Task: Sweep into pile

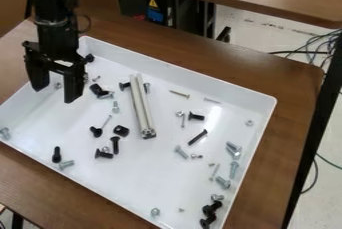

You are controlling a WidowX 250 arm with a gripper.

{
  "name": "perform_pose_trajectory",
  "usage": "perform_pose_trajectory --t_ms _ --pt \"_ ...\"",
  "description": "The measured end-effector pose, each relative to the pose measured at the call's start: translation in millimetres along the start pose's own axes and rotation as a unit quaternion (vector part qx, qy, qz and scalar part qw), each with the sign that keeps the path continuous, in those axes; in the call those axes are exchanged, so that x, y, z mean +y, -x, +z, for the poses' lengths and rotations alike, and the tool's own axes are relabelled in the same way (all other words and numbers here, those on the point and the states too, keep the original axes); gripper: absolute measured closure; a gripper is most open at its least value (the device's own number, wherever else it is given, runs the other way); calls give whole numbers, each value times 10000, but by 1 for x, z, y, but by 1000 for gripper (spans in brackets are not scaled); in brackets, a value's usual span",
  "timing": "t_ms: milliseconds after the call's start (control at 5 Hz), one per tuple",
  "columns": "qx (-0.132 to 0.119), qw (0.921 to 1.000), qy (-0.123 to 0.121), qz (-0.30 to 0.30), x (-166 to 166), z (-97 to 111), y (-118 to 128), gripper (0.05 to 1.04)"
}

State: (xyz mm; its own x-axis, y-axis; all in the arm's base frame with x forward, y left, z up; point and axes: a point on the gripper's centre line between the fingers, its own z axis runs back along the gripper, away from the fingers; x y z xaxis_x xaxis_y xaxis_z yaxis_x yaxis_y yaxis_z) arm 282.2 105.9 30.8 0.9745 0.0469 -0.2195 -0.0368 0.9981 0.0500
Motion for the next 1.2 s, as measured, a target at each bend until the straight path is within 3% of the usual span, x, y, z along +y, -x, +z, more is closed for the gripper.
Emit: perform_pose_trajectory --t_ms 200,400,800,1000,1200 --pt "119 9999 19 1 -2 -6 2 84" --pt "202 9998 -32 87 -12 5 -6 84" --pt "-132 9995 -134 -241 -63 22 -27 84" --pt "-445 9986 49 290 -80 26 -36 84" --pt "-744 9940 18 801 -95 28 -45 84"
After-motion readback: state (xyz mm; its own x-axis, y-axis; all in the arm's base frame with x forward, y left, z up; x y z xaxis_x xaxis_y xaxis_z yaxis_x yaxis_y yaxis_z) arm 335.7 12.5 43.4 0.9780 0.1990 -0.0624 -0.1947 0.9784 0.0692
